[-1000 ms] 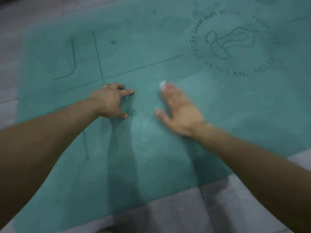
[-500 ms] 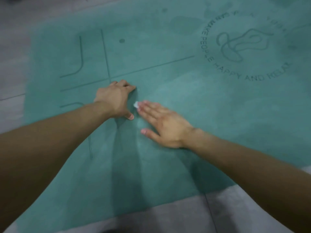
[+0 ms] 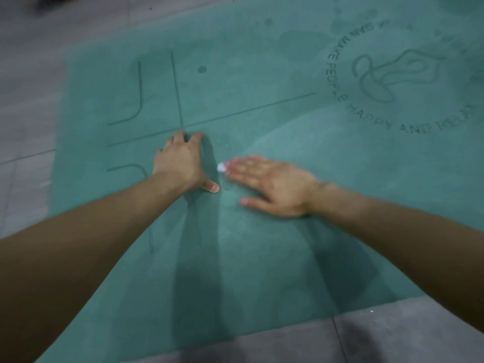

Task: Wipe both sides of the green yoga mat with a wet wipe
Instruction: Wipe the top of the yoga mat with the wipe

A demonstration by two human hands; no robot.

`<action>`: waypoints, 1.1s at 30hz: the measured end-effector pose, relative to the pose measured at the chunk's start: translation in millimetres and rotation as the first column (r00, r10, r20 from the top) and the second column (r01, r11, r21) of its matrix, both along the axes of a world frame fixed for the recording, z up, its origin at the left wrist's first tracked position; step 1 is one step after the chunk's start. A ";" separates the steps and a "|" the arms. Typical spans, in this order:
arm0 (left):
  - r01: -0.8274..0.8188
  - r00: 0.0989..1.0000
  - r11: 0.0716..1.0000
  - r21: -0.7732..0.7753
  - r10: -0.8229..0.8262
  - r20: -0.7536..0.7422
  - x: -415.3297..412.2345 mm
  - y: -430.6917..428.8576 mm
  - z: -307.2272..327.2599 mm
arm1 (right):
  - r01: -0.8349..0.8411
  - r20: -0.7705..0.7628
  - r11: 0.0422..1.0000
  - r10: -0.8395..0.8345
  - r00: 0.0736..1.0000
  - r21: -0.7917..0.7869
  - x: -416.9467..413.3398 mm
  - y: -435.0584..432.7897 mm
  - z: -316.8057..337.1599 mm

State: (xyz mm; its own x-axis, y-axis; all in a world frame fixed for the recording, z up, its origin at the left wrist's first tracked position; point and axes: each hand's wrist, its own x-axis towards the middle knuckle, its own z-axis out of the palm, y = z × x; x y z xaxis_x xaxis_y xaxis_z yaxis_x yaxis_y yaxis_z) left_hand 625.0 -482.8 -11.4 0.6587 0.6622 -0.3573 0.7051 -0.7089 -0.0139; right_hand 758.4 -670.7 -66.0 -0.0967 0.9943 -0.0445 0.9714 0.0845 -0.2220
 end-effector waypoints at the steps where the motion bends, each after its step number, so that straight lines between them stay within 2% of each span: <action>1: -0.028 1.000 0.999 -0.025 0.028 -0.001 -1.5 1.7 0.1 | 0.158 0.003 0.987 -0.158 0.987 -0.003 24.6 5.3 0.1; 2: -0.041 0.999 0.998 -0.045 0.040 -0.005 -2.2 3.6 0.7 | 0.372 0.027 0.928 -0.372 0.928 0.004 52.5 8.7 2.7; 3: -0.041 0.999 0.998 -0.056 0.040 -0.010 -2.7 5.2 1.1 | 0.582 0.048 0.813 -0.581 0.813 -0.006 78.4 9.2 4.1; 4: -0.037 0.999 0.998 -0.059 0.037 -0.008 -2.9 6.2 1.6 | 0.731 0.040 0.681 -0.730 0.682 -0.036 91.6 11.3 5.5; 5: -0.040 0.999 0.997 -0.059 0.040 0.000 -3.7 6.7 2.0 | 0.788 0.006 0.612 -0.790 0.613 -0.066 87.7 18.1 6.1; 6: -0.052 0.999 0.997 -0.059 0.053 0.010 -5.4 6.7 2.0 | 0.751 -0.021 0.658 -0.753 0.658 -0.064 69.6 27.4 5.0; 7: -0.065 0.998 0.996 -0.059 0.066 0.020 -7.7 6.5 1.3 | 0.616 -0.037 0.787 -0.617 0.786 -0.040 41.3 35.3 2.7; 8: -0.075 0.997 0.996 -0.057 0.077 0.029 -10.2 6.3 0.1 | 0.402 -0.058 0.915 -0.403 0.914 -0.029 12.2 37.8 0.0; 9: -0.080 0.996 0.995 -0.055 0.082 0.035 -12.6 6.3 -1.5 | 0.172 -0.071 0.985 -0.174 0.982 -0.029 -7.0 37.0 -5.8; 10: -0.078 0.996 0.995 -0.055 0.080 0.036 -13.9 6.3 -3.0 | 0.021 -0.049 1.000 -0.022 0.999 -0.014 -9.7 37.3 -8.5; 11: -0.071 0.997 0.996 -0.054 0.073 0.034 -14.2 6.4 -4.3 | -0.003 -0.026 1.000 0.003 1.000 0.012 3.9 41.1 -7.7; 12: -0.066 0.997 0.996 -0.052 0.068 0.032 -14.2 6.9 -5.5 | 0.122 -0.005 0.992 -0.122 0.992 0.015 26.9 46.7 -6.8; 13: -0.064 0.997 0.997 -0.050 0.066 0.033 -14.0 7.8 -6.3 | 0.337 0.011 0.941 -0.337 0.941 0.008 53.2 50.6 -4.1; 15: -0.062 0.997 0.997 -0.051 0.064 0.035 -13.6 8.7 -6.3 | 0.709 0.013 0.705 -0.708 0.706 -0.023 91.3 48.0 0.5; 16: -0.058 0.998 0.997 -0.048 0.060 0.036 -13.9 8.4 -5.4 | 0.775 -0.011 0.630 -0.776 0.630 -0.046 86.4 50.1 1.0; 17: -0.052 0.998 0.998 -0.044 0.054 0.037 -14.2 8.7 -4.4 | 0.754 -0.031 0.656 -0.755 0.655 -0.027 66.6 56.8 0.2; 18: -0.040 0.999 0.998 -0.043 0.041 0.035 -14.9 9.0 -2.9 | 0.637 -0.043 0.771 -0.636 0.770 0.003 37.2 63.6 -2.0; 19: -0.017 0.999 0.999 -0.047 0.018 0.031 -15.6 9.1 -1.4 | 0.436 -0.056 0.900 -0.435 0.899 0.007 5.8 65.5 -4.6; 20: 0.014 1.000 0.999 -0.052 -0.013 0.024 -17.3 9.8 0.5 | 0.213 -0.072 0.977 -0.213 0.974 -0.007 -16.8 64.7 -8.1; 21: 0.054 0.998 0.997 -0.061 -0.054 0.010 -20.1 11.3 3.1 | 0.065 -0.051 0.998 -0.065 0.997 -0.006 -22.7 65.2 -10.2; 22: 0.101 0.995 0.992 -0.073 -0.103 -0.015 -23.7 13.7 7.2 | 0.031 -0.024 0.999 -0.031 0.999 0.015 -12.0 68.9 -8.9; 23: 0.157 0.986 0.984 -0.082 -0.161 -0.047 -28.6 17.6 12.4 | 0.136 0.004 0.990 -0.136 0.991 0.028 8.5 74.0 -6.1; 24: 0.216 0.972 0.973 -0.082 -0.222 -0.074 -35.0 22.1 19.2 | 0.323 0.021 0.947 -0.323 0.946 0.010 33.7 77.8 -4.9; 26: 0.333 0.937 0.940 -0.068 -0.338 -0.086 -51.2 31.1 37.1 | 0.673 0.030 0.738 -0.672 0.740 -0.058 71.9 77.0 2.3; 27: 0.400 0.910 0.914 -0.059 -0.404 -0.091 -60.1 34.3 48.1 | 0.755 0.009 0.651 -0.757 0.654 -0.073 69.4 79.1 3.2; 28: 0.466 0.876 0.883 -0.055 -0.469 -0.108 -69.8 36.1 59.8 | 0.756 -0.024 0.652 -0.758 0.652 -0.059 51.6 86.3 2.1; 29: 0.528 0.837 0.848 -0.048 -0.530 -0.136 -79.7 38.1 70.0 | 0.675 -0.042 0.738 -0.675 0.737 -0.015 23.9 96.0 -1.0; 31: 0.628 0.765 0.778 -0.022 -0.622 -0.165 -98.9 39.8 84.3 | 0.279 -0.061 0.960 -0.278 0.959 0.002 -40.0 108.9 -4.9; 32: 0.659 0.745 0.752 0.009 -0.650 -0.150 -107.0 38.7 87.6 | 0.087 -0.047 0.996 -0.088 0.995 -0.025 -57.3 111.4 -5.5; 33: 0.675 0.735 0.736 0.048 -0.666 -0.126 -115.2 37.9 87.7 | 0.010 -0.022 0.999 -0.011 1.000 -0.032 -57.8 114.7 -3.8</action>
